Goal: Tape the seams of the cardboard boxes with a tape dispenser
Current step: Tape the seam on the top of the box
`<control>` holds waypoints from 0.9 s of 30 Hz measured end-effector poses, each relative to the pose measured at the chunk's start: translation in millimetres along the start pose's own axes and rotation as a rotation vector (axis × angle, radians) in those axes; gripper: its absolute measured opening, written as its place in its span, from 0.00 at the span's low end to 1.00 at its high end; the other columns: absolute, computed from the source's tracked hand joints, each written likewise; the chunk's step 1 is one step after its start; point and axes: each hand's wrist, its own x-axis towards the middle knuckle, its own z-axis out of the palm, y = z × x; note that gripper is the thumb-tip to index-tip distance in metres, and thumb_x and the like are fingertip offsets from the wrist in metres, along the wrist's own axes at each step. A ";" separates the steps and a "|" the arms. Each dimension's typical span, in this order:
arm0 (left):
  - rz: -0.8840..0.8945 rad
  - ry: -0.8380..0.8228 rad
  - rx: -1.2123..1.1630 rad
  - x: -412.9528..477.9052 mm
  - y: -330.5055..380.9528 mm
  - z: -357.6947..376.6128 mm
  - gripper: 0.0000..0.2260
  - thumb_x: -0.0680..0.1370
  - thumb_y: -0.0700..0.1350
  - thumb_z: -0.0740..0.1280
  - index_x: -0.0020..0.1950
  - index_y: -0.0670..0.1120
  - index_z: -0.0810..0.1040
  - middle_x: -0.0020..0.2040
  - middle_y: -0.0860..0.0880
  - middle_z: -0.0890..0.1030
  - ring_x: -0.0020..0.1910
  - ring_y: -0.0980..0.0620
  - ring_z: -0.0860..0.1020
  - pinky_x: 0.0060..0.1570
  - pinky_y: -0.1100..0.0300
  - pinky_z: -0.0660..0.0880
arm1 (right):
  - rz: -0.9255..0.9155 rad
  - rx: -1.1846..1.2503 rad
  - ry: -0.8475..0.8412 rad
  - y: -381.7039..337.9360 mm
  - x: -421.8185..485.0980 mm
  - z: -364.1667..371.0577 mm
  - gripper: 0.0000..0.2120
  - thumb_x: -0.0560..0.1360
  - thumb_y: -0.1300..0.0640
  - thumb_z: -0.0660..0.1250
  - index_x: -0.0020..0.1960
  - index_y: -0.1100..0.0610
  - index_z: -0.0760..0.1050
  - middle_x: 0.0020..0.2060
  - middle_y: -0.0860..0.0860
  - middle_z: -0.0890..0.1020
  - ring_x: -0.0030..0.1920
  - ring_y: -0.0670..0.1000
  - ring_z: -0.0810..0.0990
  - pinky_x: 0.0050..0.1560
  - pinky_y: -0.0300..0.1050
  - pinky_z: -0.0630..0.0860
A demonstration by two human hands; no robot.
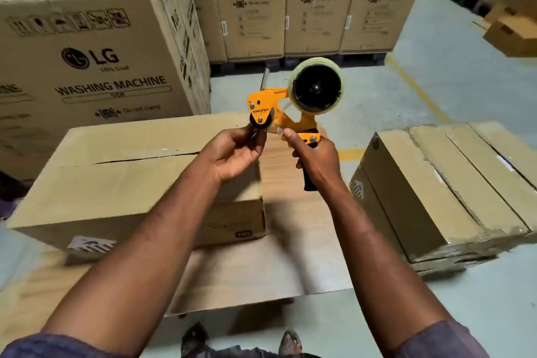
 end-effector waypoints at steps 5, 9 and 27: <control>-0.016 -0.084 -0.021 -23.0 50.5 -50.9 0.11 0.76 0.43 0.59 0.49 0.37 0.76 0.44 0.39 0.83 0.41 0.44 0.83 0.45 0.55 0.83 | -0.154 -0.157 -0.105 -29.4 4.7 37.1 0.17 0.70 0.36 0.75 0.39 0.50 0.82 0.32 0.44 0.84 0.32 0.42 0.81 0.36 0.48 0.78; 0.040 0.071 0.160 -39.3 95.3 -78.3 0.16 0.83 0.49 0.61 0.47 0.38 0.79 0.37 0.43 0.84 0.33 0.50 0.83 0.36 0.60 0.82 | -0.217 -0.249 -0.188 -46.4 12.0 88.4 0.15 0.68 0.38 0.78 0.42 0.48 0.82 0.34 0.42 0.85 0.36 0.42 0.83 0.37 0.44 0.78; 0.357 0.419 0.775 -121.2 287.2 -320.0 0.10 0.82 0.37 0.64 0.43 0.38 0.80 0.32 0.46 0.74 0.24 0.56 0.68 0.22 0.67 0.64 | -0.528 -0.699 -0.468 -86.1 0.9 339.1 0.28 0.62 0.26 0.74 0.51 0.45 0.84 0.41 0.42 0.86 0.43 0.42 0.82 0.43 0.43 0.78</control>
